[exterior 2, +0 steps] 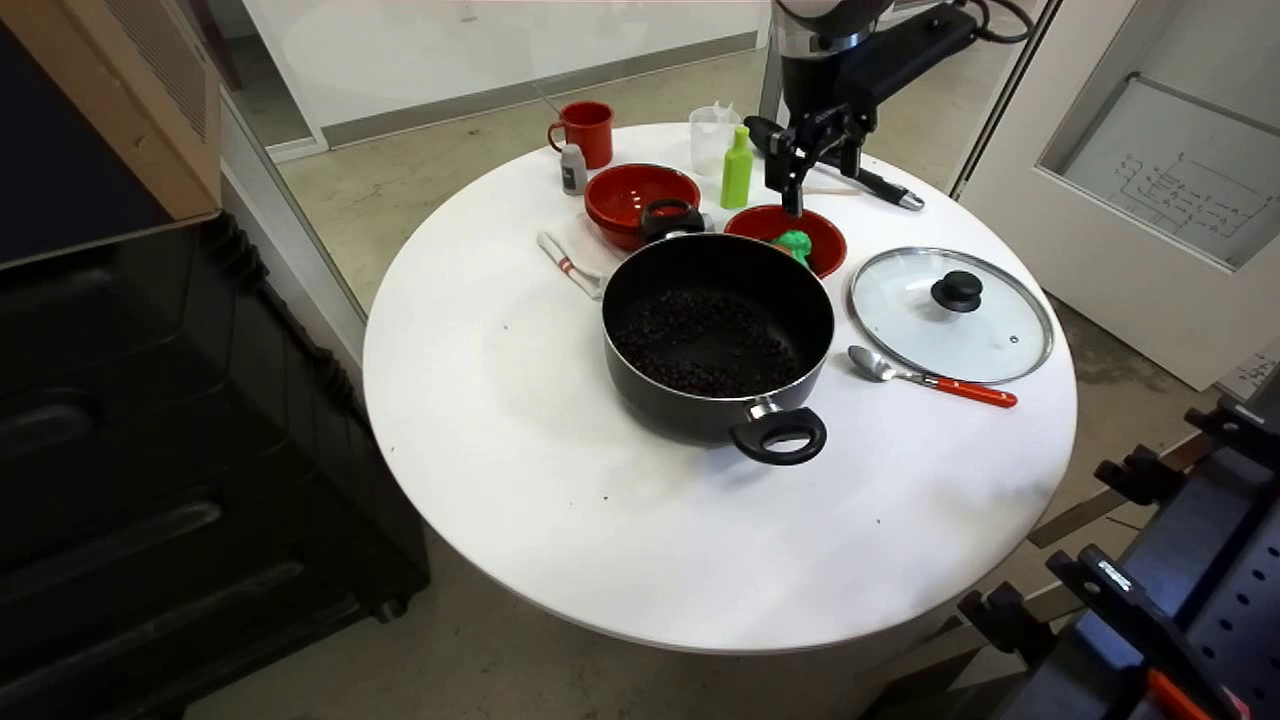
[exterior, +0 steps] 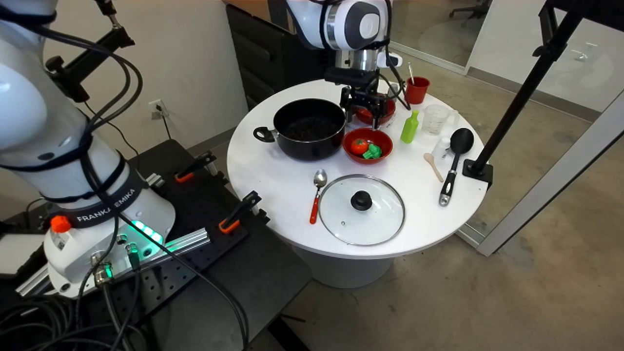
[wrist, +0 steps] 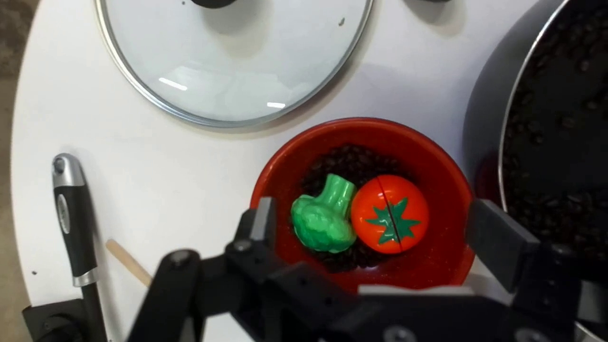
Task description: Move the objects from the orange bowl to the black pot, then cover the black pot with the glass lid
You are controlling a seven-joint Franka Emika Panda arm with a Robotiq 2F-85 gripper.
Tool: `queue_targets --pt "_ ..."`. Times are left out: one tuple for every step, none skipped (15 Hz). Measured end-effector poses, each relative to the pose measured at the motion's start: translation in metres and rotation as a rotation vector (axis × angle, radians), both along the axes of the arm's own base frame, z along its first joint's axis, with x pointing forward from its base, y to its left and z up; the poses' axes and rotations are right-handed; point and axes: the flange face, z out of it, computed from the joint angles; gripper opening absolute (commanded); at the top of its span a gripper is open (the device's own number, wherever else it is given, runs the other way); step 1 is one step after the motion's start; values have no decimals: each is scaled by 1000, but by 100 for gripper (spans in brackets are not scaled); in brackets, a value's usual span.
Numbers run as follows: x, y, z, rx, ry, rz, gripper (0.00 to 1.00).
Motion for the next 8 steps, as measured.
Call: queue_targets --pt "3 -3 -7 25 -6 -22 100" --pt "6 -6 -12 49 -12 -43 100" --pt "10 -9 -16 70 -20 -65 100" --pt "13 -13 -19 89 -28 -85 100" --pt "17 -16 -21 105 -39 -106 100" --pt "20 -19 -24 118 -47 -125 100" --pt "23 -20 -26 128 -54 -141 100" --pt "26 -22 -29 136 -58 -152 100"
